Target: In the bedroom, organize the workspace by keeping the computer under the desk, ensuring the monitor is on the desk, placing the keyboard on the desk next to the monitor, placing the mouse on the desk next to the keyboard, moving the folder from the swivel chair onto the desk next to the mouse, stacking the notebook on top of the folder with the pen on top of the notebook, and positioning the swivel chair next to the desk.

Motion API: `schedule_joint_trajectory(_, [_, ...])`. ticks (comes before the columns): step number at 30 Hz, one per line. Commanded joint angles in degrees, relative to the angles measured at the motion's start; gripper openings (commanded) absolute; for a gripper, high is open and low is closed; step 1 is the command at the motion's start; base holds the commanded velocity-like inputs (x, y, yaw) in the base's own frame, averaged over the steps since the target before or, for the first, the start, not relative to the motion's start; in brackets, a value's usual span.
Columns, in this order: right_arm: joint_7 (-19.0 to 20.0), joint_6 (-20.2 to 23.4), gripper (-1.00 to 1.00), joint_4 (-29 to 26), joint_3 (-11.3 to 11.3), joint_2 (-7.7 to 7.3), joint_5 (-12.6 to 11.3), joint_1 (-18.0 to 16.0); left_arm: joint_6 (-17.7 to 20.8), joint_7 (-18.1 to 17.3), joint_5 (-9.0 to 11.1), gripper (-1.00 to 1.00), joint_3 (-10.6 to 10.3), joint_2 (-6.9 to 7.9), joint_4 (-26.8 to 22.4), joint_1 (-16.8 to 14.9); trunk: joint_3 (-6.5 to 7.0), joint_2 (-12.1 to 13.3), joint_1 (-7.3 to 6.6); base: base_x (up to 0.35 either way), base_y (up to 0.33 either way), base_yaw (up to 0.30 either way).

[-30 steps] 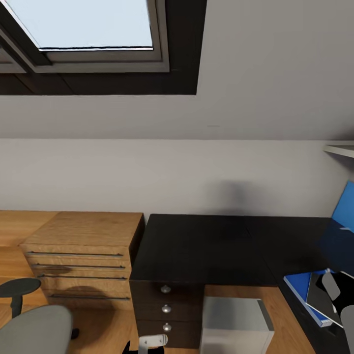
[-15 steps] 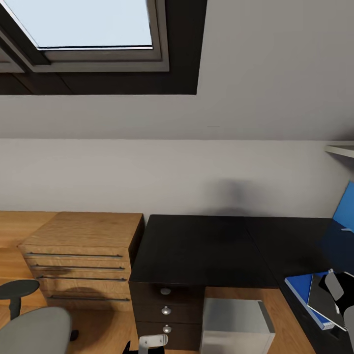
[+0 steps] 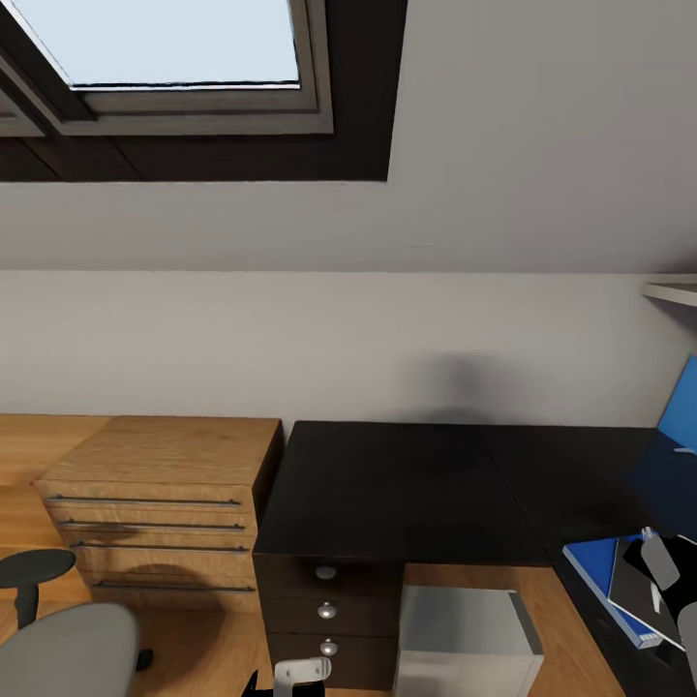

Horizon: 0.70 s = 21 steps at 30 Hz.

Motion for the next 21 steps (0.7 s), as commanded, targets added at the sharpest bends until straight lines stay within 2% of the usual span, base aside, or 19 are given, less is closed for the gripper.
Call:
schedule_joint_trajectory(1, [0.2, 0.1, -1.00, -0.1, 0.0, 0.00, -0.8, 0.0, -0.6, 0.2, 0.6, 1.00, -0.3, 0.04, -0.1, -0.1, -0.28, -0.5, 0.24, 0.000, 0.000, 0.000])
schedule_joint_trajectory(9, [3.4, 0.2, -1.00, -0.2, 0.0, 0.01, -1.5, 0.0, -0.6, 0.1, 0.5, 1.00, -0.2, 0.04, -0.1, -0.1, -1.72, -3.7, 2.00, 0.000, 0.000, 0.000])
schedule_joint_trajectory(21, [3.7, 0.2, -1.00, -0.4, 0.1, 0.00, -1.4, 0.0, -0.6, 0.1, 0.5, 1.00, -0.2, 0.04, -0.1, -0.1, -3.87, -8.5, 4.63, 0.000, 0.000, 0.000])
